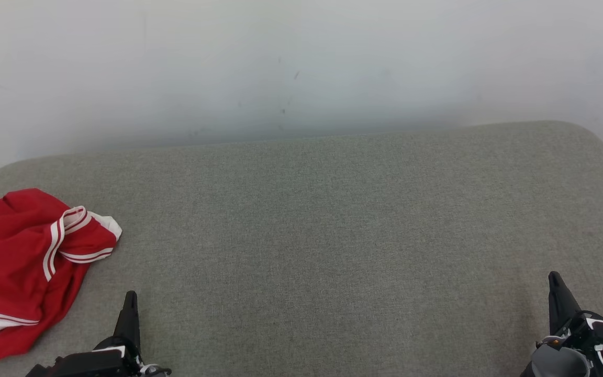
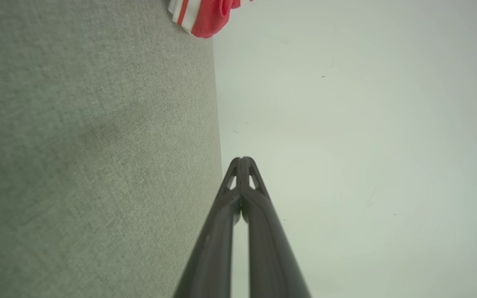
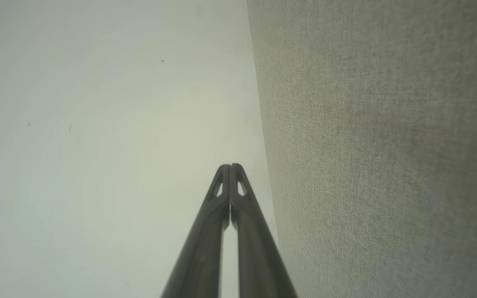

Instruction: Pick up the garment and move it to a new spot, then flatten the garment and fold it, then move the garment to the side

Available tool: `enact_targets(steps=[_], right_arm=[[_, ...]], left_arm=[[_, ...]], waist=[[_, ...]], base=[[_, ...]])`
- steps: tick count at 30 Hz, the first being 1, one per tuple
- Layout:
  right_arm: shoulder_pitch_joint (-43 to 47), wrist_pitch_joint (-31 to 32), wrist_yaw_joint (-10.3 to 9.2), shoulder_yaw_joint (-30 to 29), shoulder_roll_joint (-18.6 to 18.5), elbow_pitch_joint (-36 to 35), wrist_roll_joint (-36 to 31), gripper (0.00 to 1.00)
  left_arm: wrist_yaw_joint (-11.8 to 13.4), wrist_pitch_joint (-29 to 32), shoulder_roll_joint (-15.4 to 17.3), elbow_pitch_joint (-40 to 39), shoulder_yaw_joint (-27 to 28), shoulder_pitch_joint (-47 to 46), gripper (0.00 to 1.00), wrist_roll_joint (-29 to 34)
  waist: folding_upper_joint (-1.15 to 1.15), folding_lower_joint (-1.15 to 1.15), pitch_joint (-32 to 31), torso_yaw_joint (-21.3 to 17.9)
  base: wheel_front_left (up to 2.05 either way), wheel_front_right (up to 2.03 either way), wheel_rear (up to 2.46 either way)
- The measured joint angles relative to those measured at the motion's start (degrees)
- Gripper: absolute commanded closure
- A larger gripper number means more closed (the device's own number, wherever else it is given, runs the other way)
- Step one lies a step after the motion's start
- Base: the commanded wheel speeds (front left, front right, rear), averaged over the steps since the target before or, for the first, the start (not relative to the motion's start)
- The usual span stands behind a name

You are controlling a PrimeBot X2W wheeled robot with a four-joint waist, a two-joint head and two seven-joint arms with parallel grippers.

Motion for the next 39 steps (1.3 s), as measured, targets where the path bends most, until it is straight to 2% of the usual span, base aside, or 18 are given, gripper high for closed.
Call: enact_targets(steps=[20, 21, 28, 39], right_arm=[[0.00, 0.00, 0.00, 0.01, 0.00, 0.00, 0.00, 1.00], [0.00, 0.00, 0.00, 0.01, 0.00, 0.00, 0.00, 0.00], [3.07, -0.35, -0.01, 0.20, 0.63, 2.50, 0.01, 0.00], [4.14, -4.25, -0.01, 5.67, 0.56, 0.02, -0.89, 0.00]], left_arm=[[0.00, 0.00, 0.00, 0.01, 0.00, 0.00, 1.00, 0.00], [0.00, 0.00, 0.00, 0.01, 0.00, 0.00, 0.00, 0.00], [0.03, 0.01, -0.21, 2.01, -0.40, 3.03, 0.00, 0.00], [0.04, -1.45, -0.32, -2.32, -1.07, 5.36, 0.00, 0.03]], waist=[[0.00, 0.00, 0.00, 0.00], [0.00, 0.00, 0.00, 0.00], [0.00, 0.00, 0.03, -0.01], [0.00, 0.00, -0.44, -0.19]], base=[[0.00, 0.00, 0.00], [0.00, 0.00, 0.00], [0.00, 0.00, 0.00], [0.00, 0.00, 0.00]])
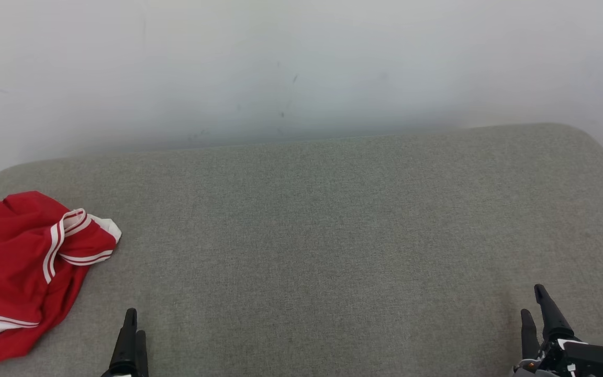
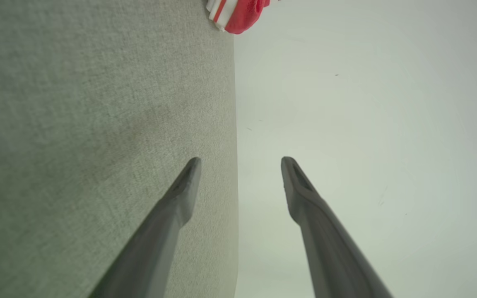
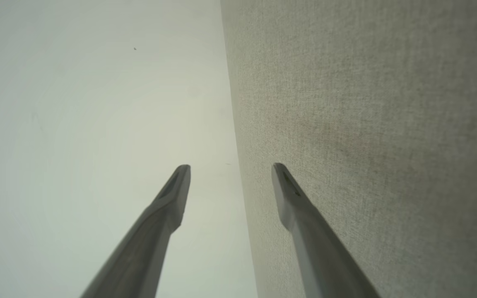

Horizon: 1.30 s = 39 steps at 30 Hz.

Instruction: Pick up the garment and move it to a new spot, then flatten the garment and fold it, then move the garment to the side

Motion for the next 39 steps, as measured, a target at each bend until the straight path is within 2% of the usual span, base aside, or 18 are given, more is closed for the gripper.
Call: enact_targets(steps=[5, 10, 20, 34, 39], right_arm=[[0.59, -1.86, 0.00, 2.68, -0.32, -0.78, -1.90, 0.00], [0.68, -3.50, 0.00, 4.38, -0.57, -1.16, -6.11, 0.00], [1.76, -6.39, 0.00, 7.71, -0.42, -1.51, -18.25, 0.00], [3.14, -10.31, 0.00, 10.90, -0.30, -6.95, -40.53, 0.00], [3.32, -11.47, 0.00, 13.51, -0.41, -8.17, -45.57, 0.00]], left_arm=[[0.00, -1.20, 0.31, -2.03, -0.90, 0.93, 0.00, 1.69], [0.00, -2.55, 1.23, -2.96, -2.19, 1.85, 0.00, 5.92], [0.00, -4.16, 0.34, -4.03, -0.04, 3.30, 0.00, 19.02], [0.24, -6.32, 0.21, -10.01, 1.49, 5.60, 0.00, 40.85], [0.55, -6.95, 0.22, -11.70, 1.21, 6.36, 0.00, 46.14]], waist=[[0.00, 0.00, -0.21, -0.04], [0.00, 0.00, -0.46, -0.08], [0.00, 0.00, -1.05, -0.20], [0.00, 0.00, -1.62, -0.45], [0.00, 0.00, -1.73, -0.54]], base=[[0.00, 0.00, 0.00], [0.00, 0.00, 0.00], [0.00, 0.00, 0.00], [0.00, 0.00, 0.00], [0.00, 0.00, 0.00]])
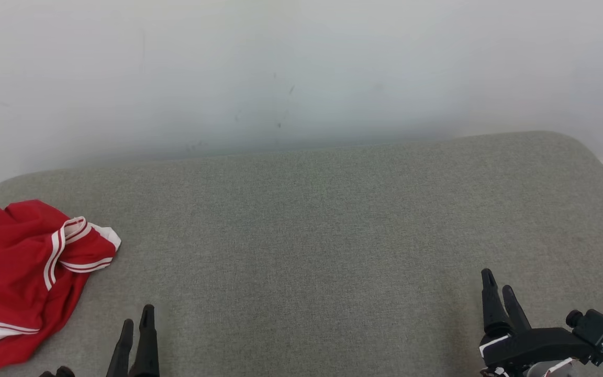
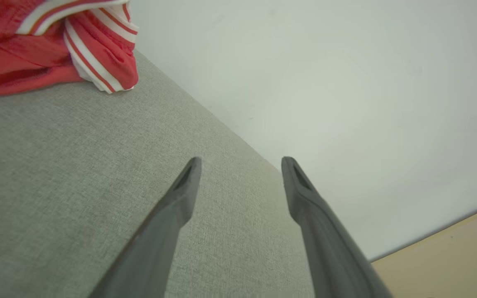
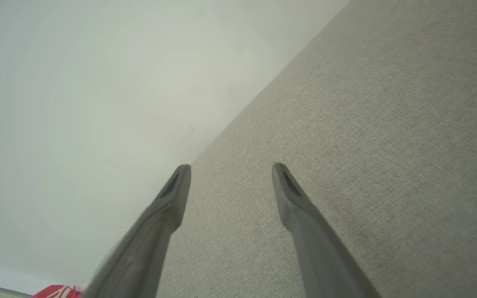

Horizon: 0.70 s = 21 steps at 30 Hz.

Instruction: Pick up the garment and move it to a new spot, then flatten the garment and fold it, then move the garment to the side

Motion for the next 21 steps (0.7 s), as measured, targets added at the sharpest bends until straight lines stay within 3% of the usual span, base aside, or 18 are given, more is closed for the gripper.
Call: enact_targets(steps=[21], right_arm=[[1.02, -4.41, 0.00, 7.79, -1.91, -5.23, -13.62, 0.00]], left_arm=[[1.44, -2.32, 0.02, -5.47, -0.98, 2.65, 0.00, 16.39]], waist=[[0.00, 0.00, -0.63, -0.35]], base=[[0.00, 0.00, 0.00]])
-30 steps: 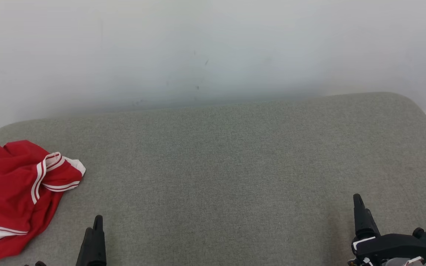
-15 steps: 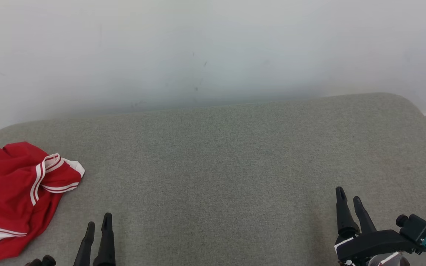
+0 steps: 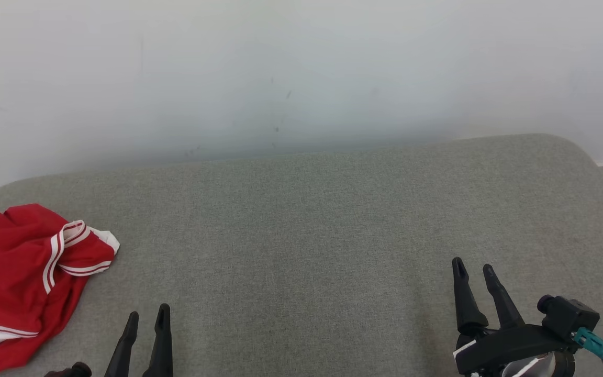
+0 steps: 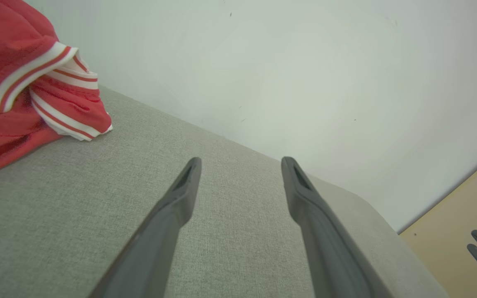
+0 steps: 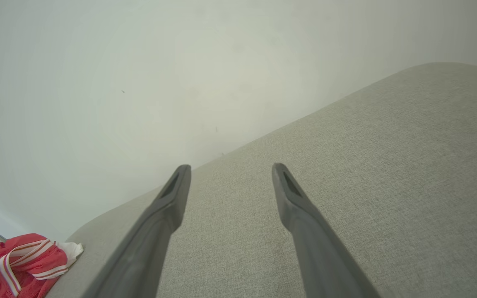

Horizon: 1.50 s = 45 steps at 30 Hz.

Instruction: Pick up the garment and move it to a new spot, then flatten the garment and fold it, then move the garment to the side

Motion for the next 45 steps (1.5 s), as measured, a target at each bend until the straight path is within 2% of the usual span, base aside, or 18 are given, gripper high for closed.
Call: enact_targets(steps=[20, 33, 45], right_arm=[[1.18, -3.45, 0.00, 4.79, -0.38, -1.98, -9.45, 0.00], [2.05, -5.46, 0.00, 7.38, -0.38, -2.64, -14.15, 0.00], [3.00, -7.13, 0.00, 8.66, -0.16, -3.78, -18.49, 0.00]], left_arm=[[1.69, -1.85, 0.01, -3.37, -0.04, 2.13, 0.00, 11.98], [3.50, -2.91, 0.03, -5.36, 0.90, 2.99, 0.00, 17.33], [3.28, -3.91, 0.03, -6.35, 1.59, 4.16, 0.00, 21.71]], waist=[[0.00, 0.00, -0.81, -0.05], [0.00, 0.00, -1.19, -0.01], [0.00, 0.00, -1.70, 0.05]], base=[[0.00, 0.00, 0.00], [0.00, 0.00, 0.00], [0.00, 0.00, 0.00]])
